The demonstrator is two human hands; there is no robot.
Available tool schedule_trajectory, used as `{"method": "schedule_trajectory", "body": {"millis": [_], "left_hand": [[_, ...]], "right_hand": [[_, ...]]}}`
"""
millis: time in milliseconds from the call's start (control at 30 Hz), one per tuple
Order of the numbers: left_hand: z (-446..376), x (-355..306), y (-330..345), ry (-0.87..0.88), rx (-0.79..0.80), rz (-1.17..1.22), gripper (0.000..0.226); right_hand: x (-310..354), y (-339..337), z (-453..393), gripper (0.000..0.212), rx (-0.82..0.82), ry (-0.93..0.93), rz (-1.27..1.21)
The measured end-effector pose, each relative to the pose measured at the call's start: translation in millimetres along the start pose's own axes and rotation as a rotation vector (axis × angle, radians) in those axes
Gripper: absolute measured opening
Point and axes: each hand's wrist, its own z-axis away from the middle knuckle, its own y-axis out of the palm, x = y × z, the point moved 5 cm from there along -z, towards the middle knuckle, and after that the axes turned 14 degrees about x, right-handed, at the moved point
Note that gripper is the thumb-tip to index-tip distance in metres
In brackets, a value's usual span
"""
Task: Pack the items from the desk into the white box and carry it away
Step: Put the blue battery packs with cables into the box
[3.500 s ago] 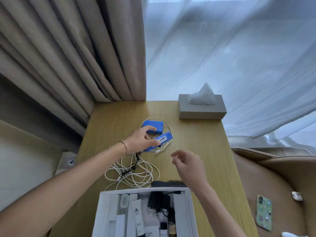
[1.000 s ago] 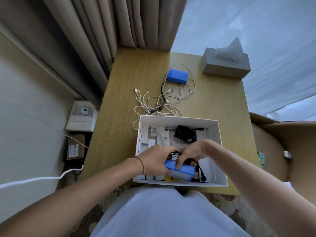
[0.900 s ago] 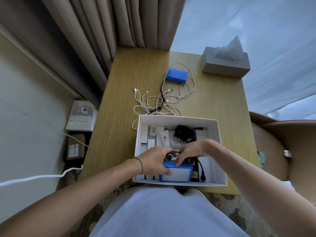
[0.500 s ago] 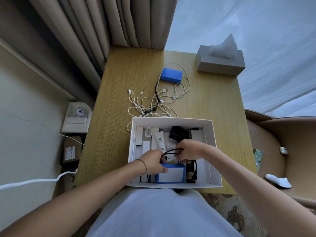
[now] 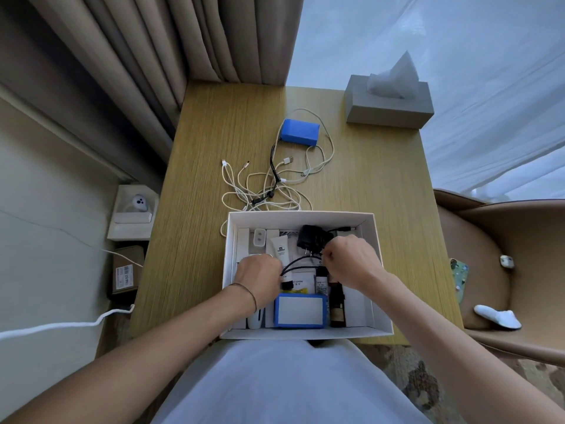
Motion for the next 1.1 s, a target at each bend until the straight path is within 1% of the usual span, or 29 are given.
{"method": "schedule_trajectory", "body": {"millis": [100,200,300,400,500,633,833,967,1100], "left_hand": [[4.1,-3.1,-7.9,-0.012,-0.046,0.003,0.025],[10.3,-1.4,-30.6,0.001,-0.179,0.123,0.025],[12.5,-0.8,-65.5,0.055,-0.304,0.263,0.019],[7.7,1.6,-103.8,0.065,-0.400,0.352,0.015],[-8.1,8.4,-135.9,0.024,-0.453,0.377,0.013],[-49.9,17.7,-165.5,-0.005,-0.415,0.397,0.014],[-138.1,17.9,-197.6,0.022,-0.277,0.367,0.021],[-194.3,17.3,-214.0,0.016,-0.223,0.227,0.029],[-243.1,18.9,-220.4,0.011,-0.150,0.063,0.043]], "right_hand": [[1.5,-18.4,5.6,0.026,-0.049,-0.060,-0.078],[-0.4,-43.7,10.2,0.025,-0.128,-0.090,-0.188],[-7.5,-71.3,9.9,0.020,-0.202,-0.109,-0.320],[-18.4,-95.3,0.7,0.020,-0.253,-0.098,-0.423],[-29.9,-113.3,-19.8,0.022,-0.272,-0.058,-0.515],[-40.4,-130.0,-54.8,0.024,-0.309,-0.033,-0.571],[-59.1,-138.9,-114.9,0.023,-0.286,0.048,-0.599],[-71.9,-137.9,-144.0,0.021,-0.285,0.082,-0.609],[-81.0,-132.5,-164.6,0.020,-0.287,0.080,-0.650]]}}
